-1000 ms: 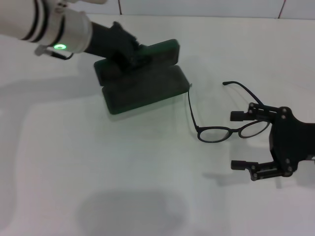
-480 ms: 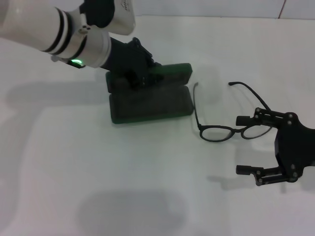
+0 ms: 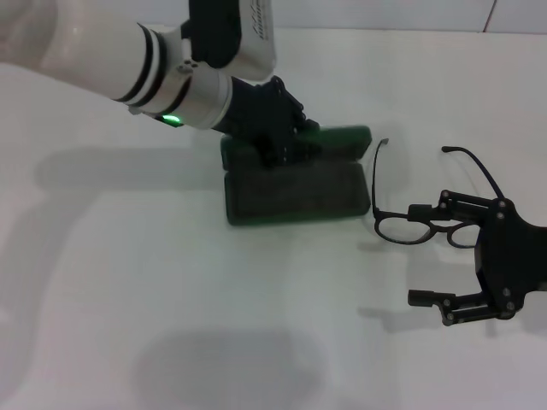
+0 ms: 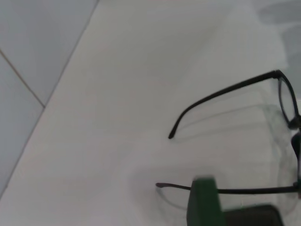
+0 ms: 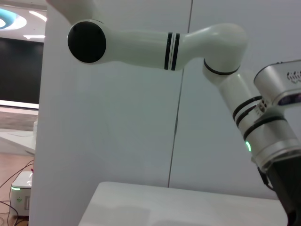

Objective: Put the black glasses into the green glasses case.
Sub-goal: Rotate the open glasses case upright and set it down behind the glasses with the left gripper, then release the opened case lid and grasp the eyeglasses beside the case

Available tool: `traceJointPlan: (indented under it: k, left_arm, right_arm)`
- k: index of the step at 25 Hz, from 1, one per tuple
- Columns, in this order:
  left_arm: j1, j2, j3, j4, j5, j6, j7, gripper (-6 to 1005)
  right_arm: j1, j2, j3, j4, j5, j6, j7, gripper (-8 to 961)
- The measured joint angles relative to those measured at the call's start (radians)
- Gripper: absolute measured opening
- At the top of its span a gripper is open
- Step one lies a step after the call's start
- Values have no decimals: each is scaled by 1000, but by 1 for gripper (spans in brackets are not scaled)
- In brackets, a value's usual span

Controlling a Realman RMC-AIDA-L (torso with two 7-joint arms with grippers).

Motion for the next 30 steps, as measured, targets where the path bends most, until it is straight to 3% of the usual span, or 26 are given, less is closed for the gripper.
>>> traceJointPlan:
  k: [2,6,11,16,20,22,24,26,30]
  left_arm:
    - [0,0,35,-1,6,-23,-3,259]
    - [0,0,51,0,-12,-41,-2,396]
    - [23,0,-2,6,-159,-44,20,443]
    - [140,1,-72,-85,-599,-4,214,459]
    - [245,0,-73,-279,-969,96,468,467]
    - [285,0,-73,-458,-1186,181,618,468]
    - [299,2,-73,-522,-1241,213,662,470]
    - [328,4,-74,-581,-1288,242,705,486]
    - [373,2,-74,-603,-1308,246,734,628]
  right_arm:
    - [0,0,2,0,0,-1,0,869]
    - [0,0,9,-1,0,-1,0,869]
    - [2,1,53,-1,0,-1,0,869]
    - [2,-6,147,-30,0,-5,18,869]
    - [-1,-57,181,-175,-50,4,141,869]
    - [-1,-78,237,-255,-139,7,230,869]
    - [-1,-88,353,-373,-321,6,375,869]
    - [-1,-73,471,-509,-535,6,531,869]
    - [41,15,626,-802,-1002,-13,841,868]
